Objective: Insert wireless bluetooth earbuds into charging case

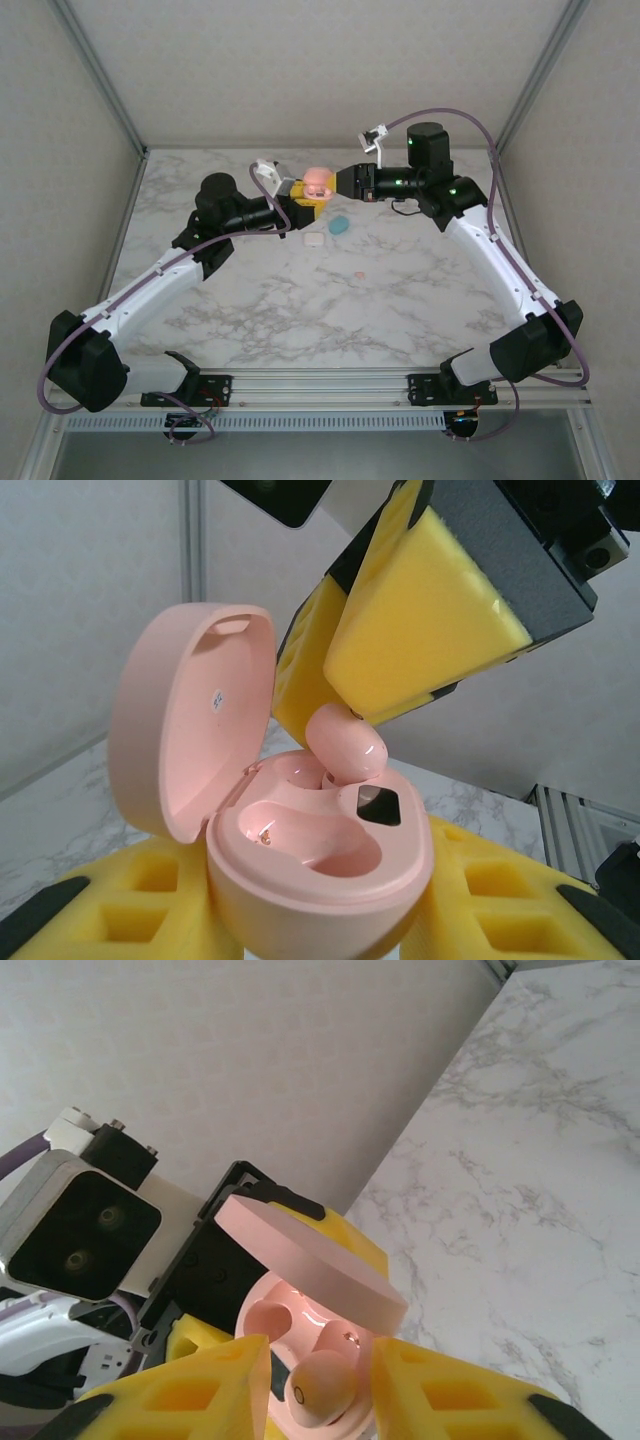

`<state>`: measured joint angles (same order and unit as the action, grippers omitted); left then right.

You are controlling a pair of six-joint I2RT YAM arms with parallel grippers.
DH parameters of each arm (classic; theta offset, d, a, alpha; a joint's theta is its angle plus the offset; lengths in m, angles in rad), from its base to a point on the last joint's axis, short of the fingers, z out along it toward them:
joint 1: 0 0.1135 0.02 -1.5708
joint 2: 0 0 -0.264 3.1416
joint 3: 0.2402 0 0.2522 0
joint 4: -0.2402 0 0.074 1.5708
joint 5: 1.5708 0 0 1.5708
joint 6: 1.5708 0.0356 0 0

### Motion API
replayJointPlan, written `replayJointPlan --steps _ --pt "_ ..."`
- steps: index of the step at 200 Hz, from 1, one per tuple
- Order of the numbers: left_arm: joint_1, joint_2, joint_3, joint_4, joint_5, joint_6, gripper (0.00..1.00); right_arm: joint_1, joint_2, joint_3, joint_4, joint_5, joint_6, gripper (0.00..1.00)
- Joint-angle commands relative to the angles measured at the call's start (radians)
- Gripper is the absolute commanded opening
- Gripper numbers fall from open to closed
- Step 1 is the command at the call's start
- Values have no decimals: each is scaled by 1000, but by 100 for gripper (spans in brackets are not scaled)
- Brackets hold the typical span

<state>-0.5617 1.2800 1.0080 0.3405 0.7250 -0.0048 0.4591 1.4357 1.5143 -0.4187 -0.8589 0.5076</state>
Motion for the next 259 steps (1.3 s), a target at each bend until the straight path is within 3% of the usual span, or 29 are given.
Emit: replayJointPlan --steps 1,94,163,259 --pt "-9 -15 38 65 19 -11 10 9 3 39 -63 43 -22 34" --pt "-9 -8 35 -3 -21 41 9 9 -18 99 -128 93 22 47" --pt "-9 2 41 -15 -18 45 8 13 8 110 -120 68 46 24" --pt "-14 4 44 -20 -17 48 8 39 48 138 -138 44 24 23"
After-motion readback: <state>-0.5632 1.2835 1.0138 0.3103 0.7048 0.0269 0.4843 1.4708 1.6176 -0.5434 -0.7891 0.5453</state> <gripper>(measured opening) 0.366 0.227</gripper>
